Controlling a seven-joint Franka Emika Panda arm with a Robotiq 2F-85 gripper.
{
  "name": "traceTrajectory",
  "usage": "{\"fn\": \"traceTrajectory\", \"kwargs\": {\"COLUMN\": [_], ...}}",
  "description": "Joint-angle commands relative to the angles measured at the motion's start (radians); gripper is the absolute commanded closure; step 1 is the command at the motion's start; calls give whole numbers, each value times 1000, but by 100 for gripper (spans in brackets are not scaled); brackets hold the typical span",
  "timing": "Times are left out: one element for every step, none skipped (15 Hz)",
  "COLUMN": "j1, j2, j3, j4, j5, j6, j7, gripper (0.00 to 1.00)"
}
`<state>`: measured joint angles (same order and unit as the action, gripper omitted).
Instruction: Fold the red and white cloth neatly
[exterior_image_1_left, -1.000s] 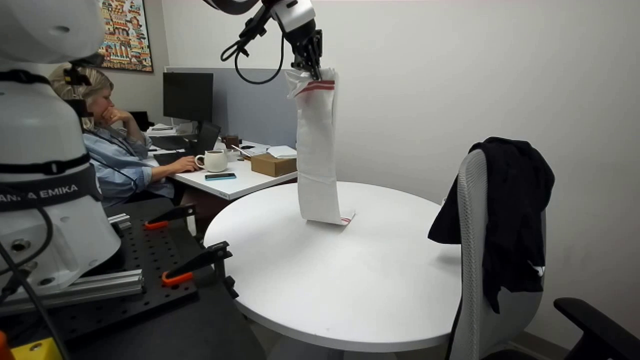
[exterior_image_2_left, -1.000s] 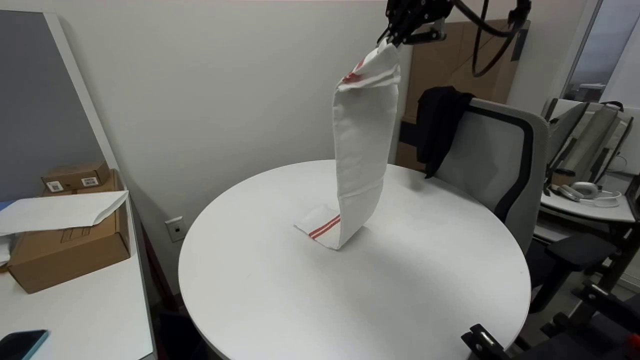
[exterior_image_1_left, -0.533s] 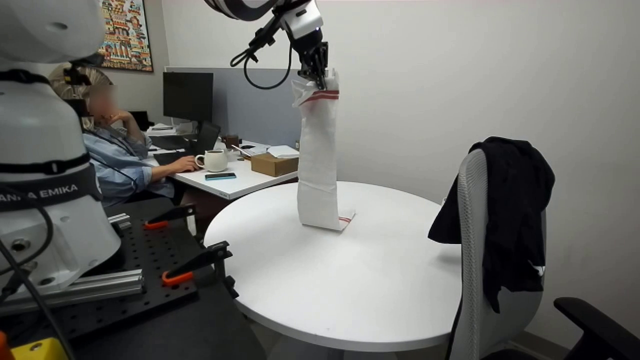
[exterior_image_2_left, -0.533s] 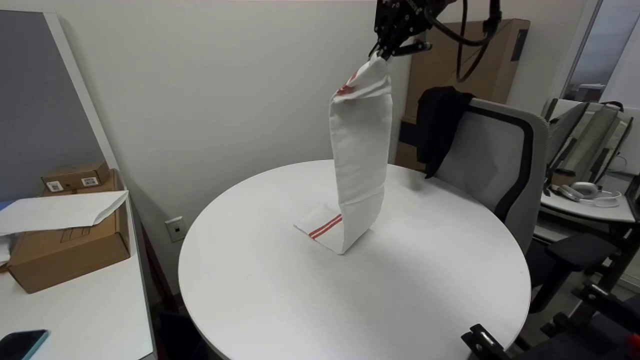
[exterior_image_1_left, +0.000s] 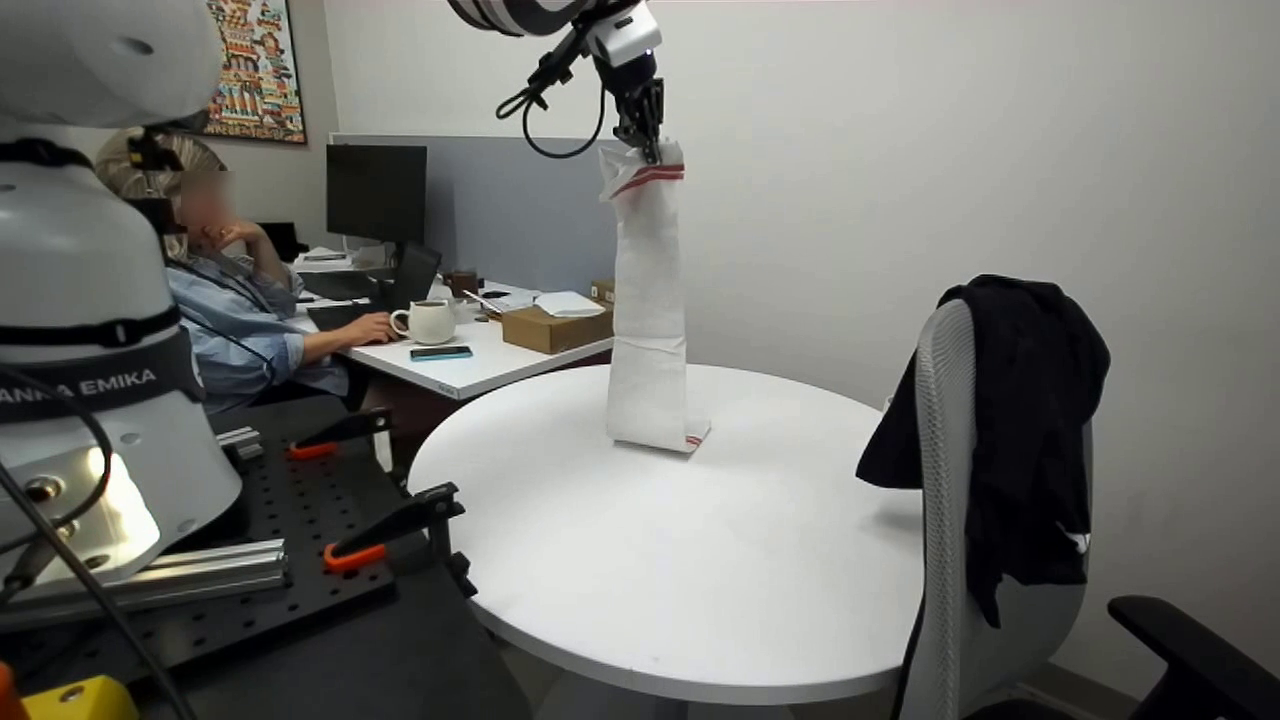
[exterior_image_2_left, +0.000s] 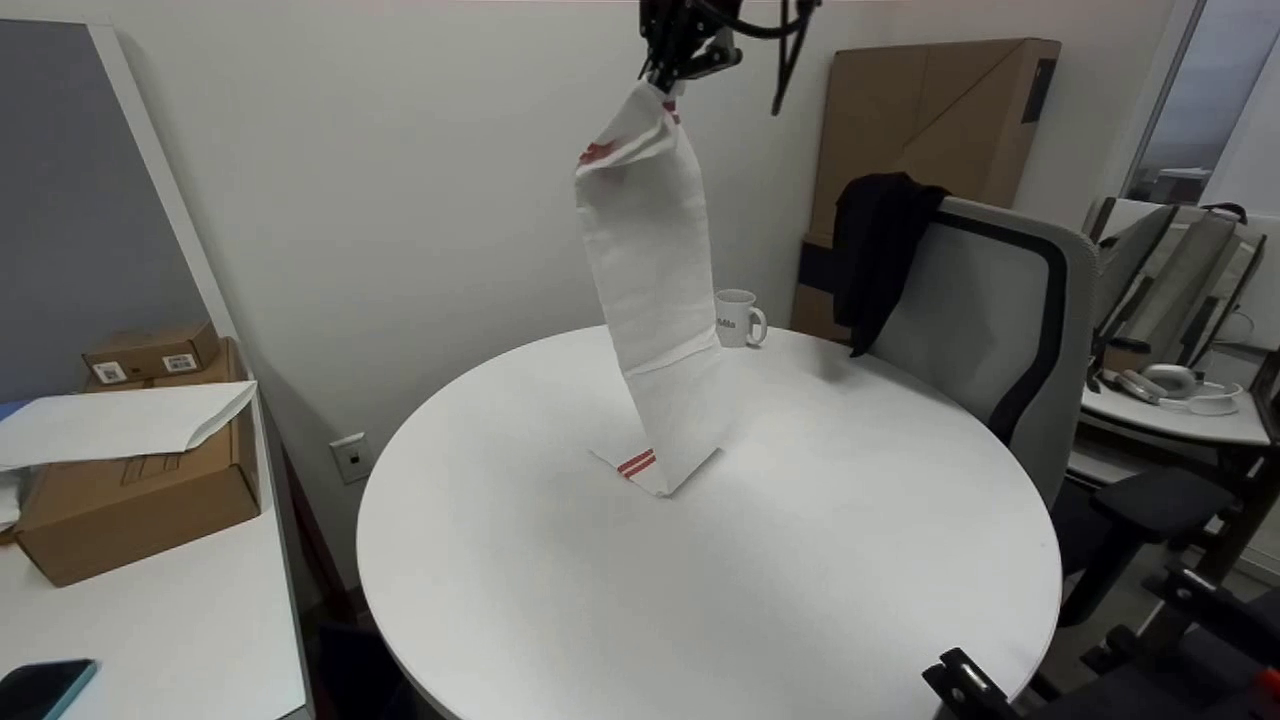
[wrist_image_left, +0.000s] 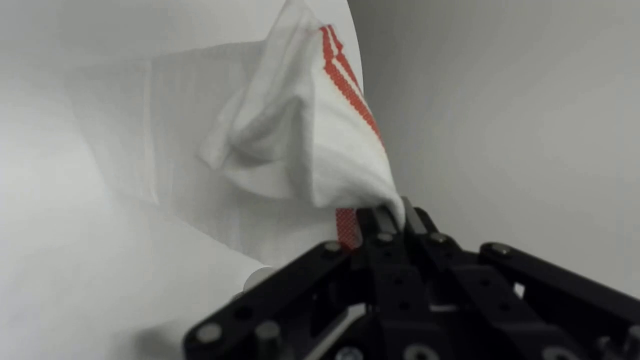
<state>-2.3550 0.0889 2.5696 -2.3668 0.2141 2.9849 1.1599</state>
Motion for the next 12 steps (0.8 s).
{"fn": "traceTrajectory", "kwargs": {"j1": [89, 109, 89, 61, 32, 0, -32, -60, 44, 25, 27, 26], "j2": [-195, -239, -287, -335, -384, -432, -476, -507, -570, -610, -653, -694], "j3": [-47, -61, -43, -27, -12, 0, 11, 17, -119, -127, -160, -185], "j4": [228, 275, 327, 383, 436, 488, 537, 571, 622, 660, 696, 732], "j5": [156, 215, 274, 328, 375, 411, 436, 447, 547, 586, 630, 668], "j6": [-123, -155, -186, -225, -258, -290, -319, -339, -385, -415, -451, -488], "j7": [-85, -123, -165, -204, -235, -259, -277, -288, -353, -378, -405, -431], "gripper": [99, 99, 99, 99, 99, 99, 99, 99, 99, 99, 99, 99]}}
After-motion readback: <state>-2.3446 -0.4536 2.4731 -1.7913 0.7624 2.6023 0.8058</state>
